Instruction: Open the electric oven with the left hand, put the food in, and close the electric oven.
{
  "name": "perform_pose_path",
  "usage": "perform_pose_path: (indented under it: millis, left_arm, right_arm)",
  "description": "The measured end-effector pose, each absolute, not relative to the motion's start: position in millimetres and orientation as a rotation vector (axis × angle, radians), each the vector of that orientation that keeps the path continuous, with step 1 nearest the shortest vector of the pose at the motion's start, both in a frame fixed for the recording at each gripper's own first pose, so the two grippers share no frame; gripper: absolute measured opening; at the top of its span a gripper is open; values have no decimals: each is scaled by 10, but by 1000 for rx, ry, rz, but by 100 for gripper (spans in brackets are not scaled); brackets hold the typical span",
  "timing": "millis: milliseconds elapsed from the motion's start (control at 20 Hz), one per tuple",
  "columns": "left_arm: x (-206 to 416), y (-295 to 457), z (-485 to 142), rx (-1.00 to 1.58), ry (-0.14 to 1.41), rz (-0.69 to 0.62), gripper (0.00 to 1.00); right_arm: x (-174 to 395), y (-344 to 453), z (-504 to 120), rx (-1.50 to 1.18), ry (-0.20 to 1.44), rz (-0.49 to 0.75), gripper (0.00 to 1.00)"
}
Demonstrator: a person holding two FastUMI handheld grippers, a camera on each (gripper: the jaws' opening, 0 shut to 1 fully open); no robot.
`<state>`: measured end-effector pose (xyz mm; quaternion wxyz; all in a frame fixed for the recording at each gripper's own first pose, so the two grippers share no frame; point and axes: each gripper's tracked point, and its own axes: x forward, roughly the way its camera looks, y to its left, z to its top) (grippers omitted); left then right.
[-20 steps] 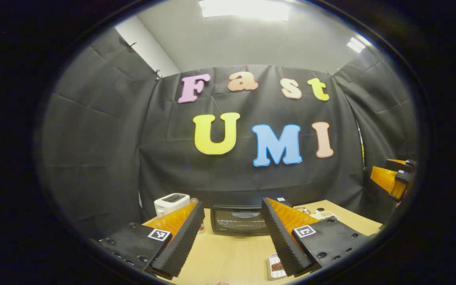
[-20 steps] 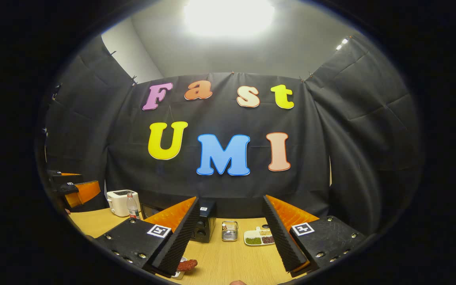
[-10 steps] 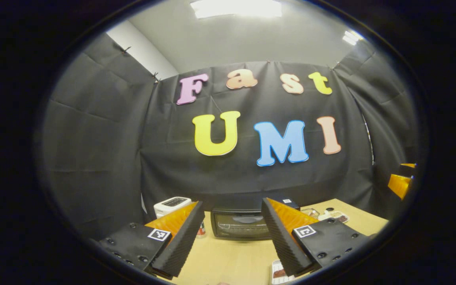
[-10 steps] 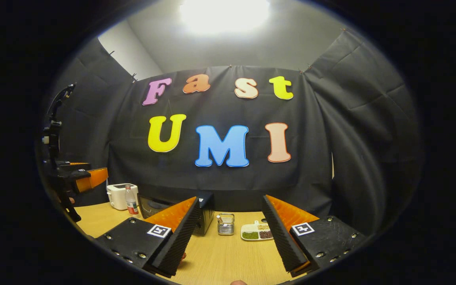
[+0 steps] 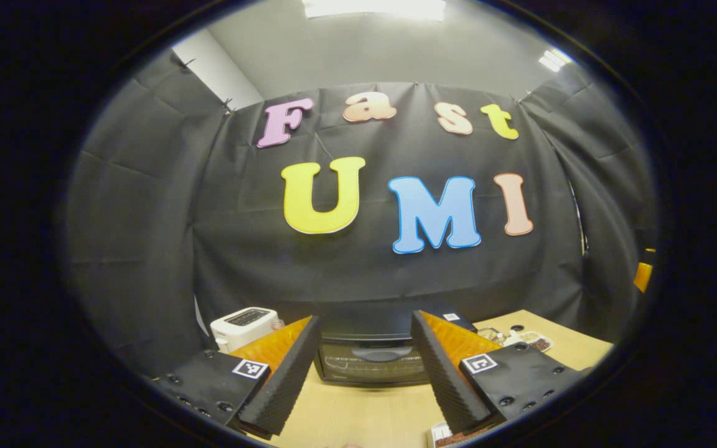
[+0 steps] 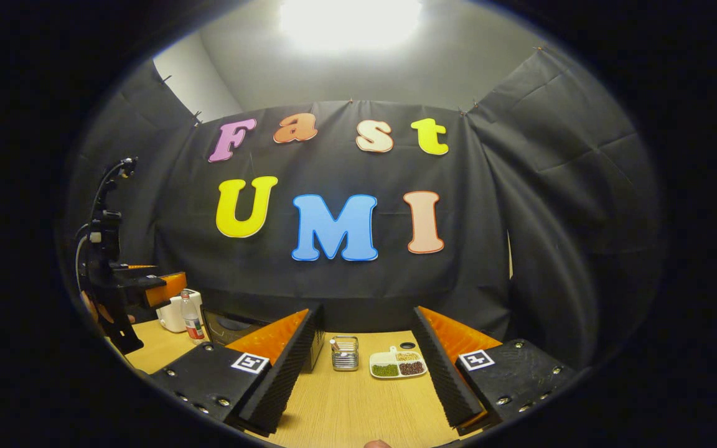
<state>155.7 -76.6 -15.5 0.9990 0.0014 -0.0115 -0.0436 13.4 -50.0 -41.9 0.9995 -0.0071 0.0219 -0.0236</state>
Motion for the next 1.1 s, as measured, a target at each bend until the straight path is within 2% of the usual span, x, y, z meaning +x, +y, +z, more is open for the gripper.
perform_pose_path:
  millis: [350,600,650,700,750,850,900,950,1000,1100]
  left_arm:
    - [2213,-951,-412,10,9,-177,100]
    - [2625,-1090,-721,3,56,-232,90]
    - [2703,-1119,-784,0,67,-243,90]
    - [2783,-1150,-865,-1,79,-254,100]
    - [2858,-1177,-935,1,93,-262,97]
    - [2986,-1224,-1072,3,113,-273,100]
    - [3033,-1249,-1132,4,123,-280,97]
    - [3076,-1268,-1181,6,131,-285,90]
    - [3126,-1283,-1240,8,139,-292,98]
    - [3213,-1315,-1333,14,152,-298,98]
  right_arm:
    - [286,-369,-414,-33,56,-116,95]
    - [374,-288,-396,-53,62,-163,95]
    - [394,-269,-395,-58,63,-171,95]
    - [404,-254,-402,-62,68,-181,95]
    - [416,-236,-406,-65,73,-188,95]
    - [419,-215,-399,-66,75,-205,95]
    - [423,-206,-409,-67,78,-212,95]
    - [428,-193,-425,-71,83,-214,95]
    - [426,-192,-447,-78,91,-219,95]
    - [397,-231,-478,-90,108,-237,95]
